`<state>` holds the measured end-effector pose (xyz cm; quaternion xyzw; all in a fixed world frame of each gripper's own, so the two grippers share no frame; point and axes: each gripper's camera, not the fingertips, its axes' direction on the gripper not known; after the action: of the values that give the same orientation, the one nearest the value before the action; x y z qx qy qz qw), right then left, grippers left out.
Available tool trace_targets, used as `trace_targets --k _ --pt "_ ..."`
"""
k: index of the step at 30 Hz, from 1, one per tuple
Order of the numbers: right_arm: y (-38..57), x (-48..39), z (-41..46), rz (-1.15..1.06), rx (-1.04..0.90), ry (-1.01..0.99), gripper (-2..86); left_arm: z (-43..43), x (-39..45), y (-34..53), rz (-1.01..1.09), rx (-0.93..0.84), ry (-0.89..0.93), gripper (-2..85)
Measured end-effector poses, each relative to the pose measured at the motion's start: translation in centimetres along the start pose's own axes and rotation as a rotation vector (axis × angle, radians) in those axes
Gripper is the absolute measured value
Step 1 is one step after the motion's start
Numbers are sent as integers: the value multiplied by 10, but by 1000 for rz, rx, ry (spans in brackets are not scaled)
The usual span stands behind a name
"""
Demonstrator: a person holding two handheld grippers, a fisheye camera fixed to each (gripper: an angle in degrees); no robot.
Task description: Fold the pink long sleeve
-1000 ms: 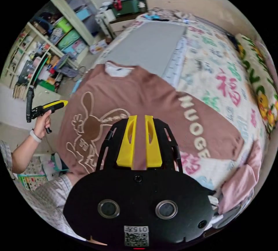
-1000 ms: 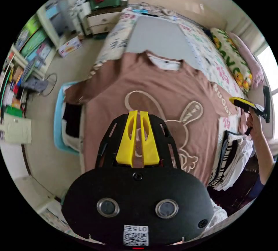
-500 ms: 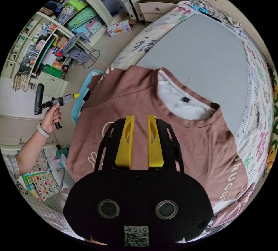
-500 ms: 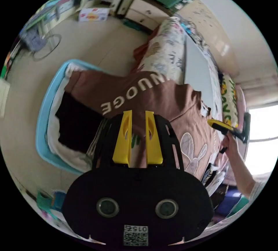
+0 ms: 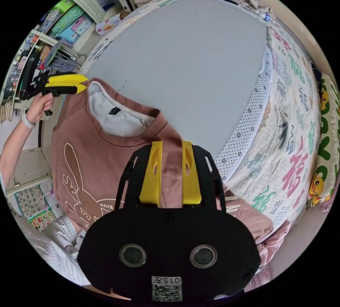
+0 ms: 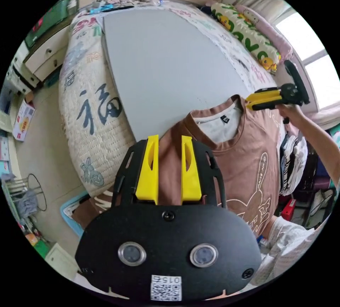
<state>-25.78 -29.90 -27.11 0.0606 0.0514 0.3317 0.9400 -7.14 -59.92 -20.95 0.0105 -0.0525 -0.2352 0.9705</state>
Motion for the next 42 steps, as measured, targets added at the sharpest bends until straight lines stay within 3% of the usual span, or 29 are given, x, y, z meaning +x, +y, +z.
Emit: trace_targets --k 5,12,19,23,30,37,42 --pt "-17 -6 37 96 -78 -108 17 18 12 20 -27 -6 49 11" --pt "-25 -33 94 -44 -47 -149 6 32 32 44 56 17 111 3" --pt "52 -51 111 -271 65 17 32 -12 43 177 183 208 -91 38" --pt "155 -36 127 -468 -47 29 64 -16 19 315 246 86 -128 74" --pt "298 0 196 -872 -245 205 98 28 -5 511 536 -204 -243 106" --pt "322 18 258 -958 -232 227 96 55 -25 568 605 -288 -359 116" --pt "308 33 279 -827 -307 179 12 31 -36 581 579 -290 -344 61"
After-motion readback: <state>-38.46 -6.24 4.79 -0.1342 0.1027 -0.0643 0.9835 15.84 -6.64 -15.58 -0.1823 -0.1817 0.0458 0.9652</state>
